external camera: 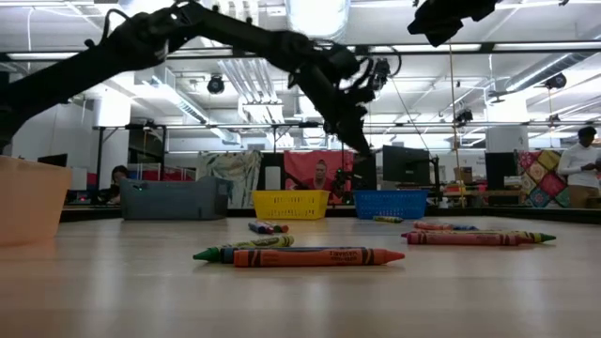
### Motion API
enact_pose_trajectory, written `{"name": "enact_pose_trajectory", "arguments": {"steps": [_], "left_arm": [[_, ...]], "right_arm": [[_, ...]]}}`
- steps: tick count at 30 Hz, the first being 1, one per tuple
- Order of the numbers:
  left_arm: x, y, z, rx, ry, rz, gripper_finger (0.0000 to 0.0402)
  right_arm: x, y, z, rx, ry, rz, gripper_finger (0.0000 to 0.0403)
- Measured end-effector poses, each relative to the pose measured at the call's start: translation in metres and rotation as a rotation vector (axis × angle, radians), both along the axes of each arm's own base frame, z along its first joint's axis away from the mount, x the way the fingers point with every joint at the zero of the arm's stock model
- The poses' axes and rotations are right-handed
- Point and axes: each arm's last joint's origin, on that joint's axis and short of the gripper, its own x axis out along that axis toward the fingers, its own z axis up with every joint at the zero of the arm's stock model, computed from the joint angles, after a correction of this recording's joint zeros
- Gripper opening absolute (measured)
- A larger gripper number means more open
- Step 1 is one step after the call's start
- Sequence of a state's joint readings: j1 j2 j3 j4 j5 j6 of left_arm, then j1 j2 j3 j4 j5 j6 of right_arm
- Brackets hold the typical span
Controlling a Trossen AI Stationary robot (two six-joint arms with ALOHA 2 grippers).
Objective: Sort crayons
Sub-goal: Put the red crayon into the blue bin
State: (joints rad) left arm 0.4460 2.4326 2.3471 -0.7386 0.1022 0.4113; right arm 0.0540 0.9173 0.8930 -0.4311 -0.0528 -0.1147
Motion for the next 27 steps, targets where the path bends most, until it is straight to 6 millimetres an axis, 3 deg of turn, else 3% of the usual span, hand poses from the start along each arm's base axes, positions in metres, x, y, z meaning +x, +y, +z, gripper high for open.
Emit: {"name": "enact_pose_trajectory", "arguments": {"steps": [5, 13, 16, 20, 27], "left_arm": [[-0.006, 0.009, -0.017, -0.016, 0.007, 0.011, 0.0], [-0.006, 0.012, -0.015, -0.013, -0.013, 0.02, 0.0], [-0.007, 0.011, -0.003, -0.022, -0.029, 0.011, 0.0], [-0.018, 0.012, 0.032, -0.104, -0.142, -0.062, 0.0], [-0.042, 0.013, 0.054, -0.342, -0.22, -0.171, 0.0]], "right_arm": [[0.0, 0.0, -0.005, 0.001, 0.012, -0.002, 0.0066], [0.001, -0.003, -0.005, -0.035, 0.001, -0.081, 0.0066], [0.001, -0.008, -0.012, -0.136, 0.011, -0.23, 0.0066], [0.0, -0.022, -0.014, -0.225, -0.011, -0.485, 0.0066], [0.005, -0.052, -0.01, -0.231, -0.175, -0.455, 0.0066]]}}
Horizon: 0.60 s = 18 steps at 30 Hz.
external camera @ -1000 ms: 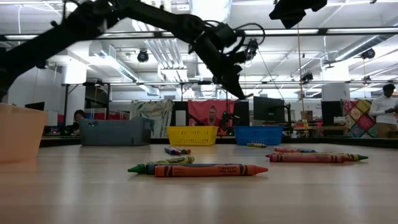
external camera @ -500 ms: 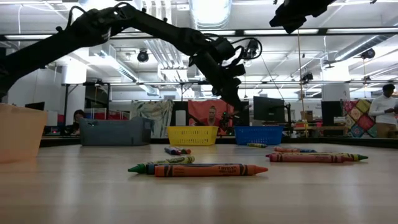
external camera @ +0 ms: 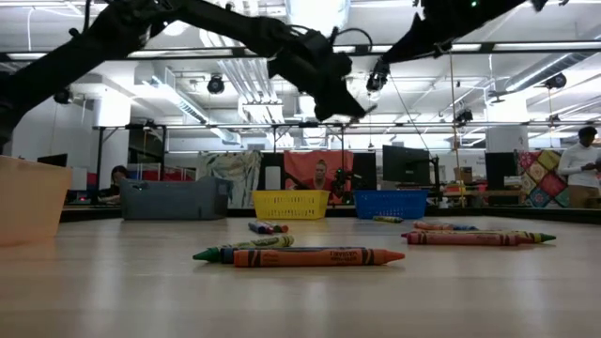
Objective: Sort crayons
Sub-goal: Put the red crayon into the blue bin
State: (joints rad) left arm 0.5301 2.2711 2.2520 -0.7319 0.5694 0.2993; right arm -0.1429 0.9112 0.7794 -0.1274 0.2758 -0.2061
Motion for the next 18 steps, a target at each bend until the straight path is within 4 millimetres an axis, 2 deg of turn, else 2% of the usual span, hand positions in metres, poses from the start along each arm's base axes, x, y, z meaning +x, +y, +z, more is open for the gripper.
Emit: {"name": "enact_pose_trajectory", "arguments": {"steps": [3, 6, 9, 13, 18], "left_arm": [[-0.006, -0.012, 0.011, -0.032, -0.02, -0.062, 0.0], [-0.016, -0.022, 0.01, -0.067, -0.004, -0.087, 0.0], [-0.032, -0.034, 0.013, -0.061, 0.006, -0.082, 0.0], [-0.058, -0.057, 0.029, -0.019, -0.1, -0.044, 0.0], [-0.085, -0.083, 0.025, 0.045, -0.195, 0.047, 0.0]], "right_arm": [[0.004, -0.011, 0.002, -0.01, -0.068, 0.093, 0.0066], [0.006, -0.017, 0.006, -0.014, -0.124, 0.171, 0.0066], [0.008, -0.019, 0.009, -0.044, -0.163, 0.181, 0.0066], [0.011, -0.02, 0.014, -0.078, -0.215, 0.196, 0.0066], [0.017, -0.019, 0.02, -0.045, -0.316, 0.259, 0.0066]]}}
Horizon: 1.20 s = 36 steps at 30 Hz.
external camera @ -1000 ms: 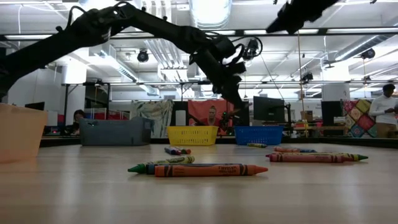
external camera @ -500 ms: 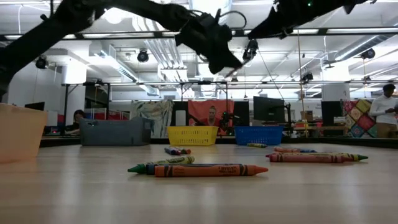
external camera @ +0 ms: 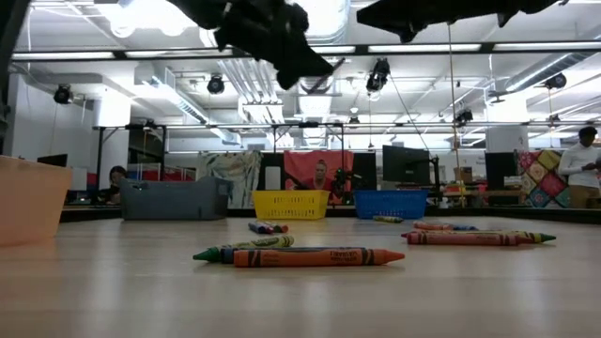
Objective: Sort crayons
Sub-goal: Put the red crayon into the blue bin
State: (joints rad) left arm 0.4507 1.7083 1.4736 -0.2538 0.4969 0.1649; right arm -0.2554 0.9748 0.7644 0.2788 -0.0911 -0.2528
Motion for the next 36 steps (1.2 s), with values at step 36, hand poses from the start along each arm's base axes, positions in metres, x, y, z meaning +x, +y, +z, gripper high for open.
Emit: {"name": "enact_pose_trajectory", "arguments": {"steps": [36], "left_arm": [[-0.032, -0.047, -0.013, 0.06, -0.249, 0.068, 0.0]], "right_arm": [[0.041, -0.013, -0.025, 0.172, -0.096, -0.058, 0.02]]}}
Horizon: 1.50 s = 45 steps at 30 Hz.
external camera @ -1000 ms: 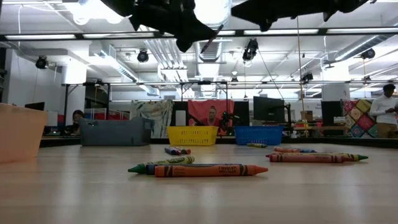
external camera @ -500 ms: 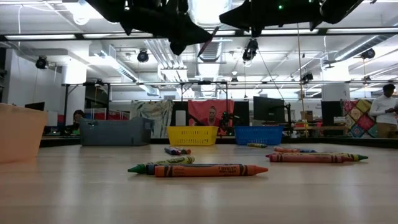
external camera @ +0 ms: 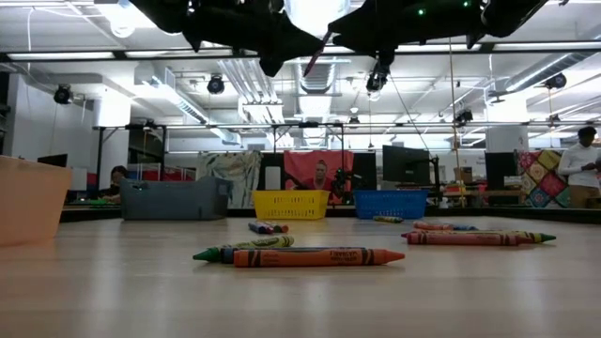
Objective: Sort crayons
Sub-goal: Put the red crayon into the blue bin
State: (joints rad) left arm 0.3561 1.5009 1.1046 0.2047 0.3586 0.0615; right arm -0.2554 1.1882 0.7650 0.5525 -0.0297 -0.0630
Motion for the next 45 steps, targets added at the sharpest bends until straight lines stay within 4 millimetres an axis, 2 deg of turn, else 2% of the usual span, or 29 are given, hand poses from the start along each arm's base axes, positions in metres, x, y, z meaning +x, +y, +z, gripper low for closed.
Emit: {"name": "enact_pose_trajectory", "arguments": {"steps": [14, 18, 23, 28, 32, 39, 45], "left_arm": [[0.007, -0.002, -0.004, -0.005, -0.022, -0.002, 0.0], [0.007, -0.003, -0.004, -0.005, -0.022, -0.003, 0.0], [0.007, -0.003, -0.004, -0.003, -0.022, -0.003, 0.0], [0.007, -0.002, -0.004, -0.008, -0.022, -0.002, 0.0002], [0.007, -0.002, -0.003, -0.01, -0.022, -0.002, 0.0031], [-0.001, 0.007, -0.001, -0.012, -0.008, 0.03, 0.0108], [-0.024, 0.024, 0.009, -0.027, 0.032, 0.104, 0.0138]], "right_arm": [[0.01, -0.002, -0.007, -0.036, -0.027, 0.021, 0.0153], [0.009, -0.002, -0.005, -0.05, -0.031, 0.02, 0.0115], [0.009, -0.002, -0.004, -0.051, -0.033, 0.02, 0.0031], [0.009, -0.002, -0.004, -0.046, -0.033, 0.02, 0.0017], [0.009, -0.002, -0.004, -0.046, -0.033, 0.02, 0.0016], [0.004, -0.008, 0.0, -0.044, -0.03, -0.031, 0.0014], [0.003, -0.031, 0.009, 0.012, 0.177, -0.223, 0.0013]]}}
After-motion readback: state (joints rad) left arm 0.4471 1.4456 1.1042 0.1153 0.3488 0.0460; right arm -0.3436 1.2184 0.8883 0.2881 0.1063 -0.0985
